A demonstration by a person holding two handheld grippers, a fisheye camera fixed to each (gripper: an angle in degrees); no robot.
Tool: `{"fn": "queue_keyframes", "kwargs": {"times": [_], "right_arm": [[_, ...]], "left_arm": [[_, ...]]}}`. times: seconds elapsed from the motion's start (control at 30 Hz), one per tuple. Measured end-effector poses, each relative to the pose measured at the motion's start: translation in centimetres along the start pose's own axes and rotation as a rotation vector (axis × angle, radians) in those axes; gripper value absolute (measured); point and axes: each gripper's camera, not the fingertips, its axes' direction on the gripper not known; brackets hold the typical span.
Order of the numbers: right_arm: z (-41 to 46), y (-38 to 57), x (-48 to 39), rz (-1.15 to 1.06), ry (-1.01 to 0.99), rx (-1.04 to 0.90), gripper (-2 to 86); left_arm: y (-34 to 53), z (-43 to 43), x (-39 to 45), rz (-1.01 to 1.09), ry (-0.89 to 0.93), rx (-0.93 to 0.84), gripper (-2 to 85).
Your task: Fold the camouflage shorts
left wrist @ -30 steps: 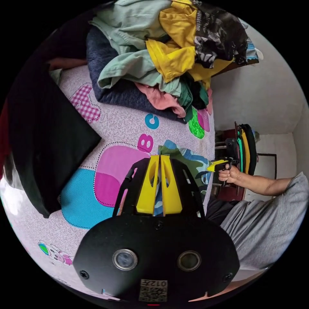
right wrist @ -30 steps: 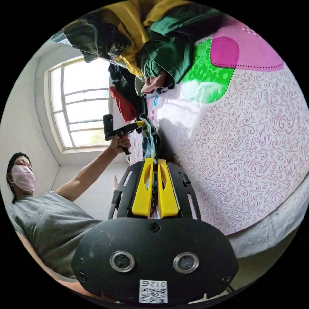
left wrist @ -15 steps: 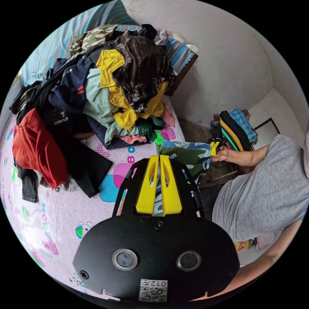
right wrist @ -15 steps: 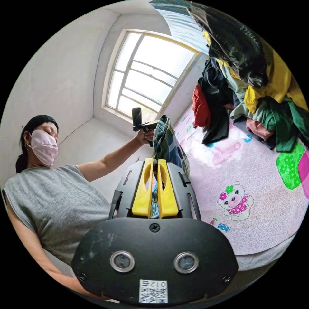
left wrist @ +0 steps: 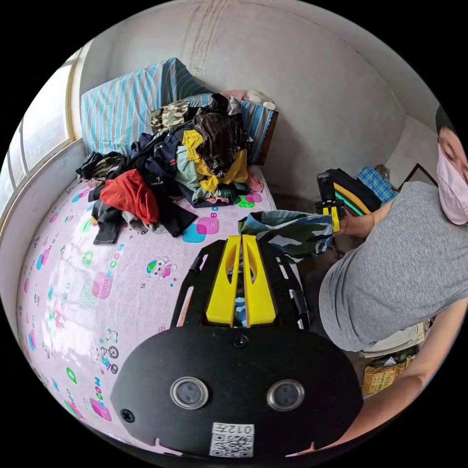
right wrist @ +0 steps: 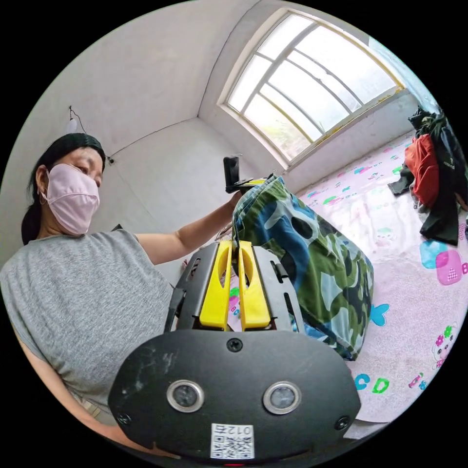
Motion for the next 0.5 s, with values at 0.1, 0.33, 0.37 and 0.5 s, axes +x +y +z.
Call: {"fn": "queue_keyframes", "kwargs": {"times": [0.1,0.33,0.37,0.5], "right_arm": [[5.2,4.7,-0.8,-0.015,-0.011,-0.044,0.1],[17.7,15.1,0.3,-0.028,-0.021,-0.242,0.1],[19.6,16.6,0.9,-0.039,-0.019,-0.290,0.1],[24.8,20.9,3.5,-0.049,0.010,-0.437,0.1]], "left_arm": [[5.1,-5.2,1.6,-0.046,-0.042,0.008,0.1],[14.5,-13.6,3.1,-0.143,-0.101,0.011,0.0],[15.9,-14.6,3.2,-0.154,-0.112,-0.004,0.0],[20.8,-16.9,3.3,-0.204,-0.133,-0.045,0.0]]}}
